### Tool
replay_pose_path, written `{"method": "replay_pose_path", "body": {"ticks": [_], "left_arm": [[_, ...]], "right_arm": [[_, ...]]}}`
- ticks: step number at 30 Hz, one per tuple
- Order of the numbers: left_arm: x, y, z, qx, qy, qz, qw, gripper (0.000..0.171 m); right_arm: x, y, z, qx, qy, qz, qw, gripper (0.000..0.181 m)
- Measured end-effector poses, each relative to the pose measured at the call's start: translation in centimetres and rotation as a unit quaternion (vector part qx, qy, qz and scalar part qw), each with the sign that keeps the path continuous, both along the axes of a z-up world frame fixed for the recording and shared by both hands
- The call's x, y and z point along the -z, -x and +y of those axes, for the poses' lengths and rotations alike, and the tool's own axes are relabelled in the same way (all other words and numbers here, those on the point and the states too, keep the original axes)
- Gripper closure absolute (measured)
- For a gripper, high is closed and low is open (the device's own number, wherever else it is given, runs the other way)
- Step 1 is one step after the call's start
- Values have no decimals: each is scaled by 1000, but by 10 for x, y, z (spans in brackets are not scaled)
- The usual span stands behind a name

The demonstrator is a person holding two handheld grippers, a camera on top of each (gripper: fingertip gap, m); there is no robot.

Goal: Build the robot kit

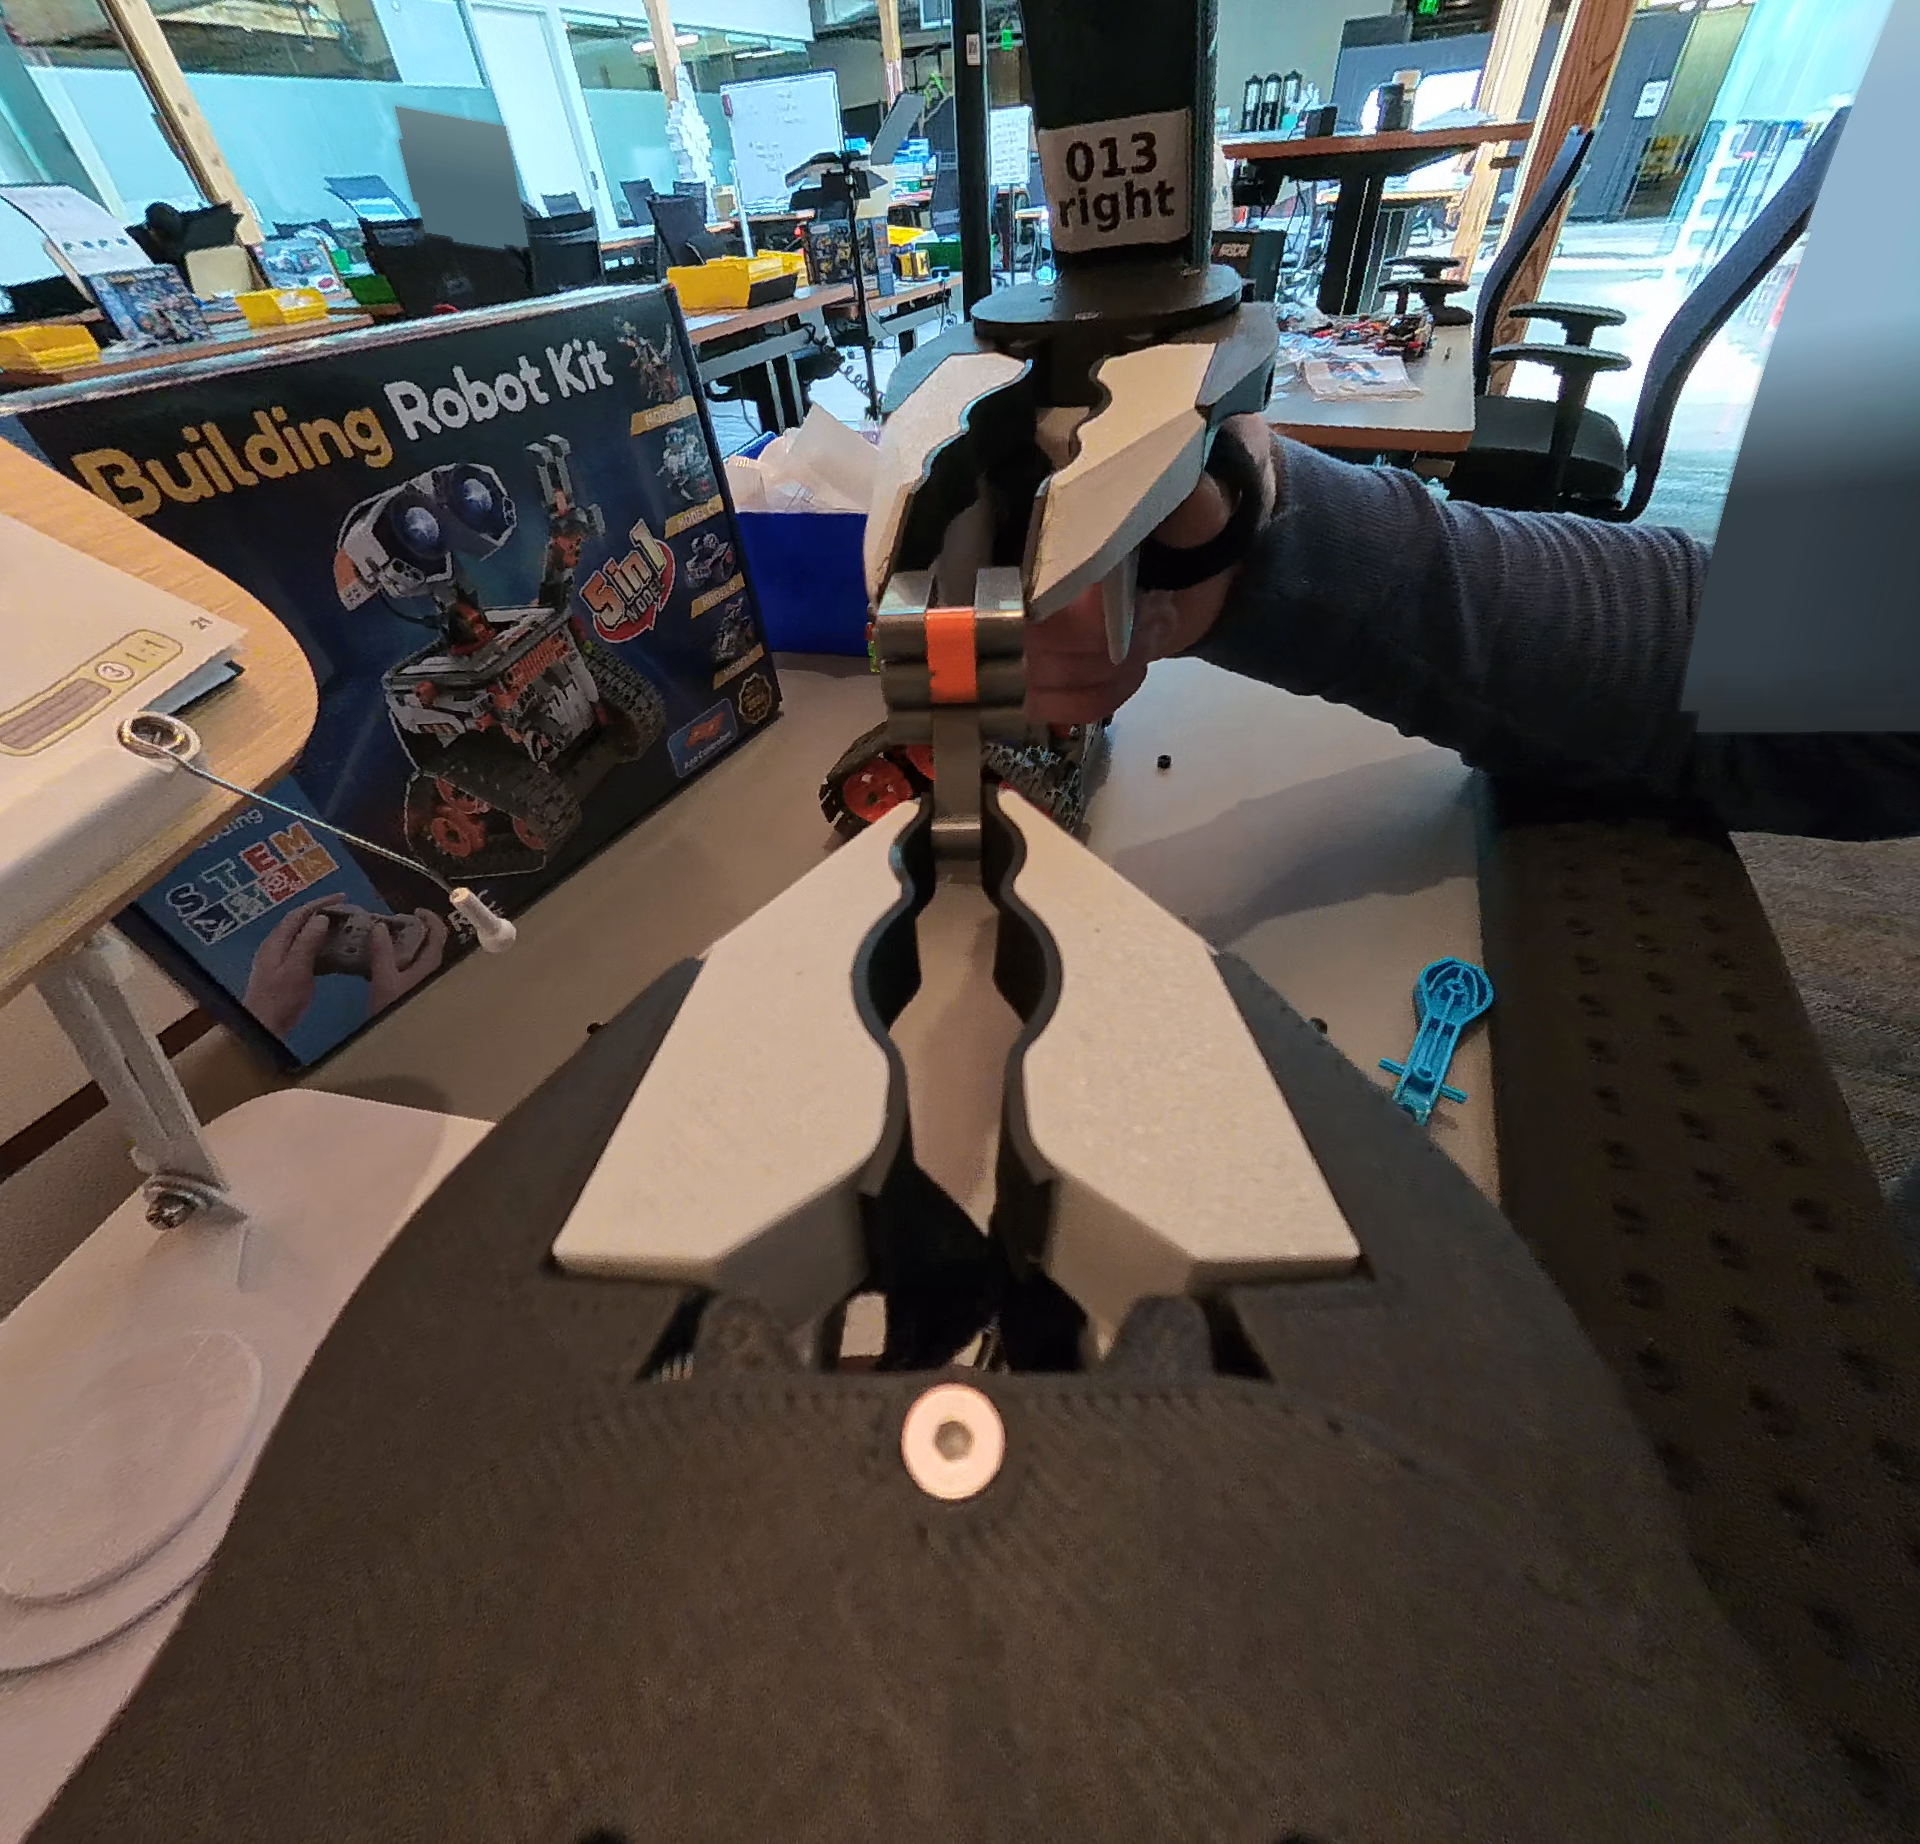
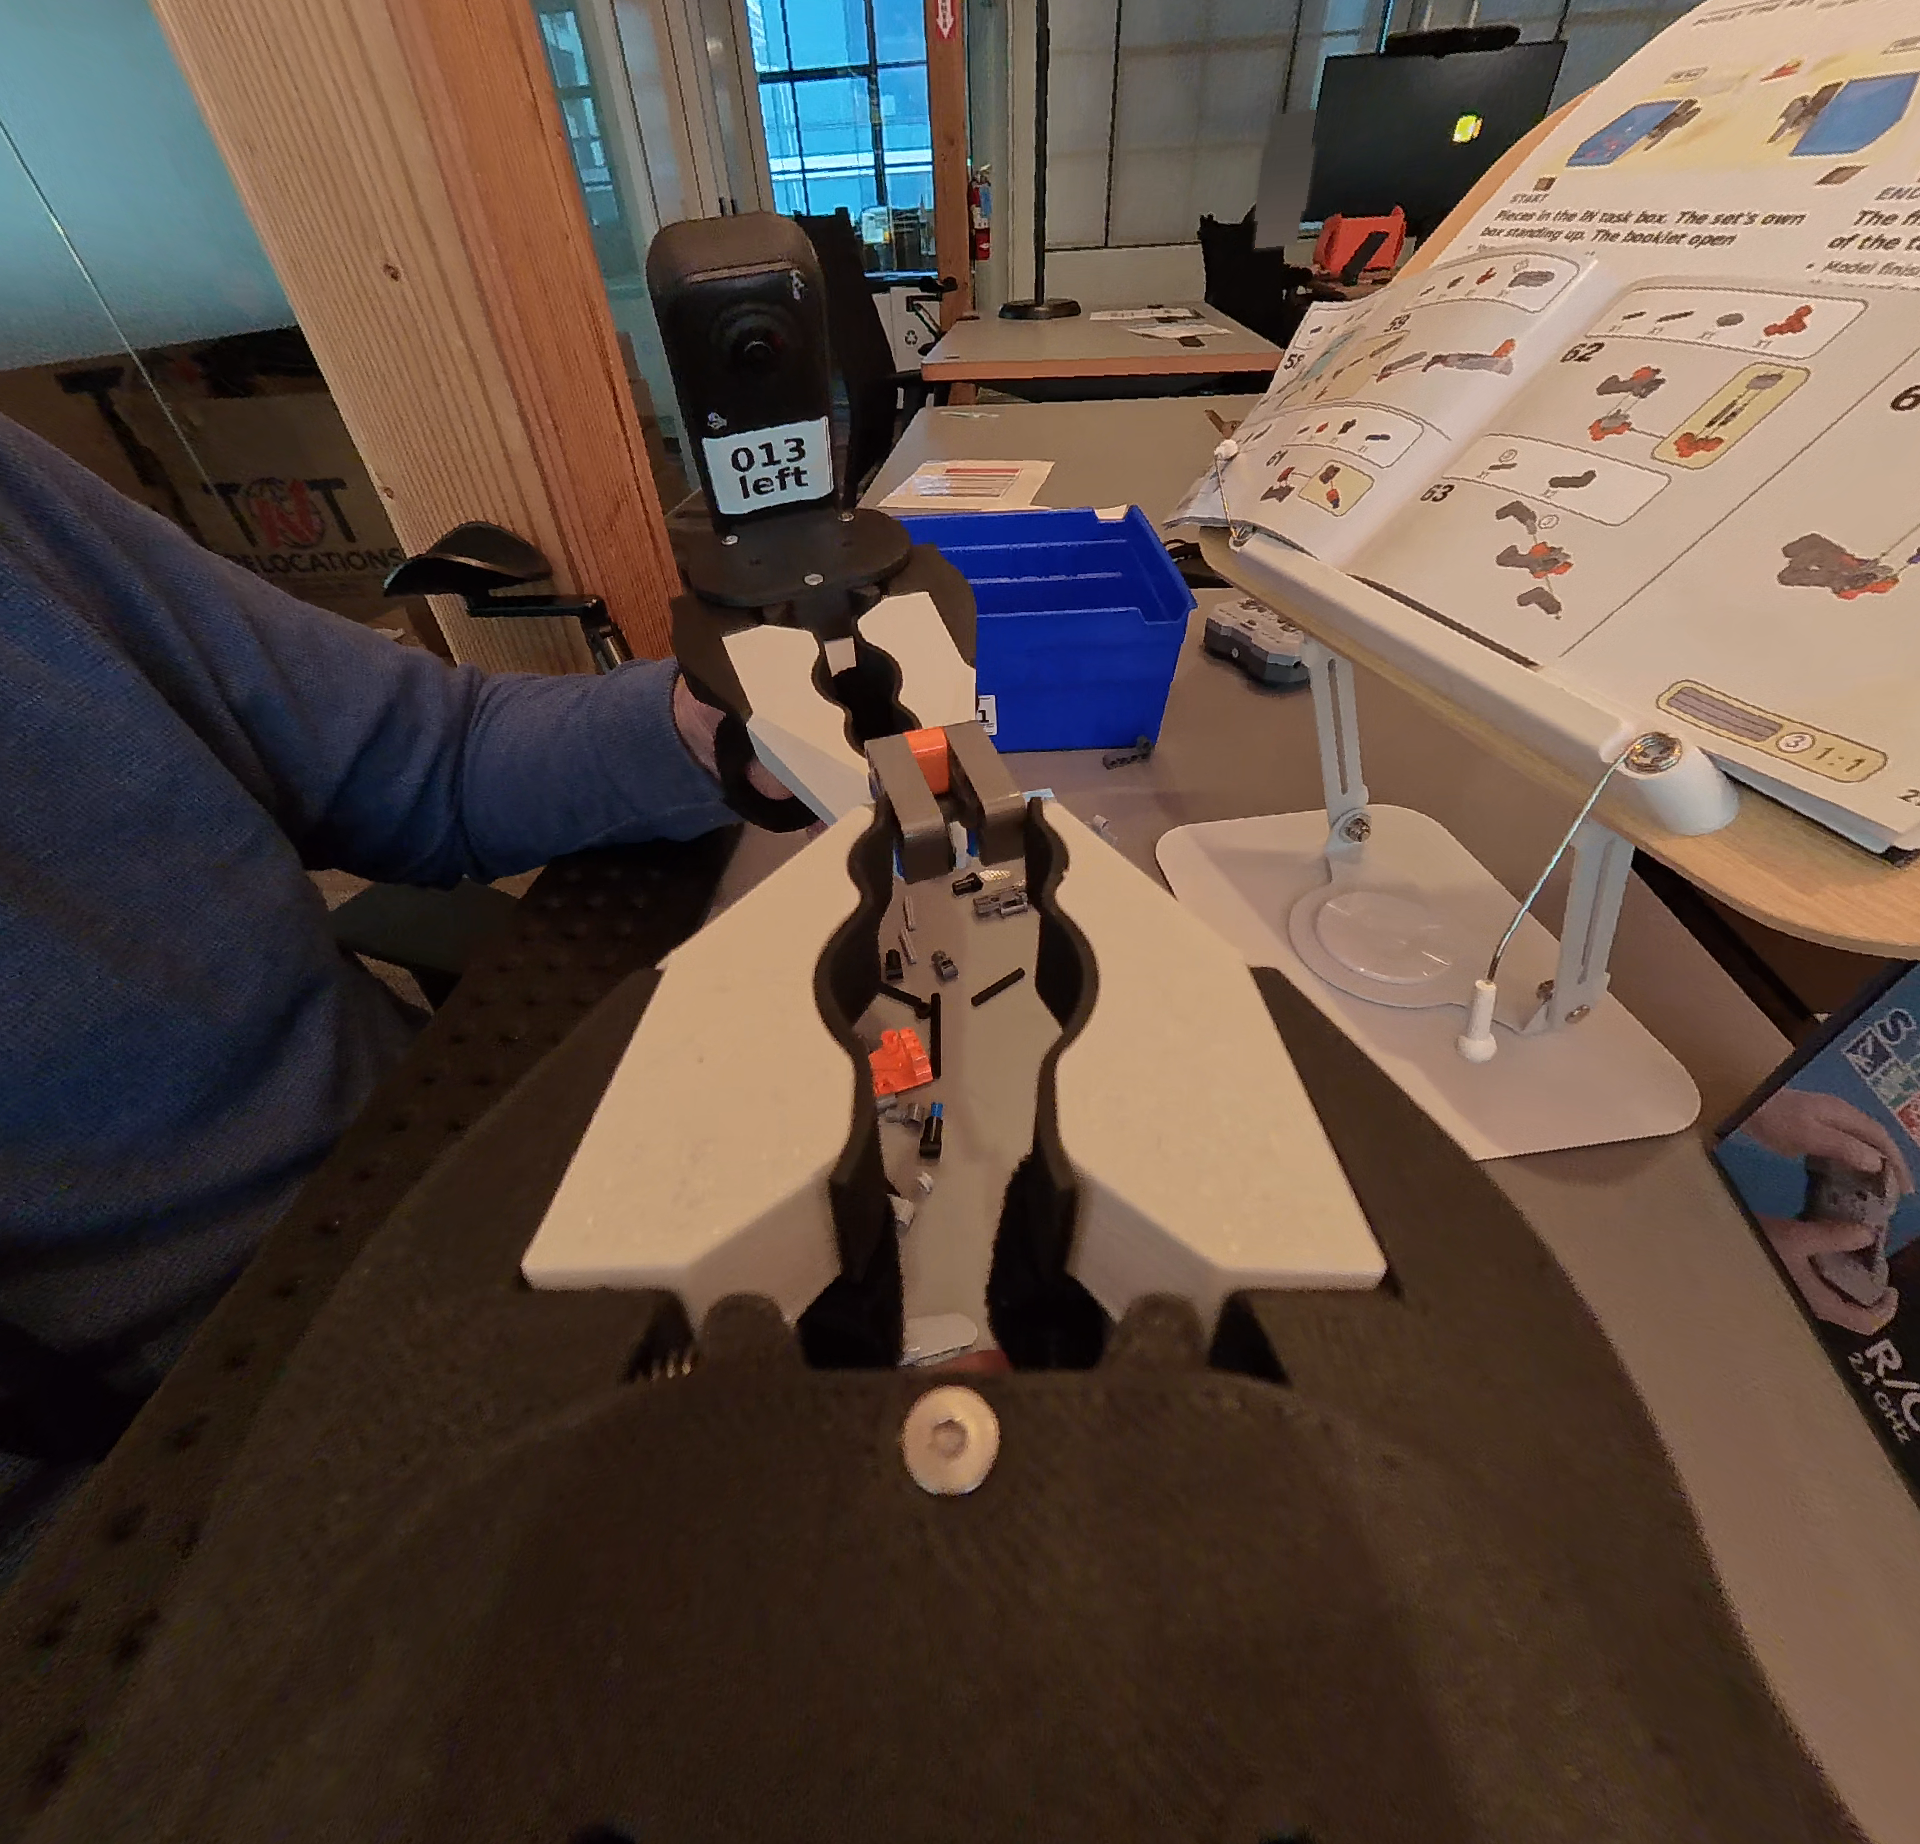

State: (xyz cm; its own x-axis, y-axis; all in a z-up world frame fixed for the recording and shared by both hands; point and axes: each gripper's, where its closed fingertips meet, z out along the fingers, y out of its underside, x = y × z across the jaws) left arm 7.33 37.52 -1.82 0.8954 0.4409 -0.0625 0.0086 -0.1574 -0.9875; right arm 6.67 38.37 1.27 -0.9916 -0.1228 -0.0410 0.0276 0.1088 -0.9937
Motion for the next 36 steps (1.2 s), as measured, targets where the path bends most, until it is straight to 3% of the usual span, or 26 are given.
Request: {"method": "replay_pose_path", "body": {"ticks": [7, 11, 14, 16, 18, 23, 27, 33, 36], "left_arm": [[5, 2, 0, -19, 42, 28, 999, 166], [0, 3, 0, -18, 9, 12, 1000, 165], [-1, -1, 4, 18, -39, -36, 998, 162], [-4, -4, 6, 31, -54, -22, 998, 165], [-4, 2, 4, 5, -37, 6, 999, 166], [8, 0, 5, -28, 83, 70, 994, 166], [30, 6, 6, -59, 182, 98, 977, 166], [45, 11, 5, -74, 229, 101, 965, 166], [53, 14, 4, -94, 283, 129, 946, 167]], "right_arm": [[9, -1, 3, 11, -55, 52, 997, 160], [3, -1, 3, 18, -42, 63, 997, 160], [-1, -3, 4, 8, -24, 54, 998, 160], [-2, -4, 5, 4, -22, 56, 998, 160], [-1, -1, 6, 16, -32, 67, 997, 160], [9, -6, 9, 22, -97, 123, 987, 160], [28, -4, 12, 53, -192, 206, 958, 160], [44, -3, 12, 92, -276, 302, 908, 160], [54, 0, 14, 109, -326, 351, 871, 160]]}}
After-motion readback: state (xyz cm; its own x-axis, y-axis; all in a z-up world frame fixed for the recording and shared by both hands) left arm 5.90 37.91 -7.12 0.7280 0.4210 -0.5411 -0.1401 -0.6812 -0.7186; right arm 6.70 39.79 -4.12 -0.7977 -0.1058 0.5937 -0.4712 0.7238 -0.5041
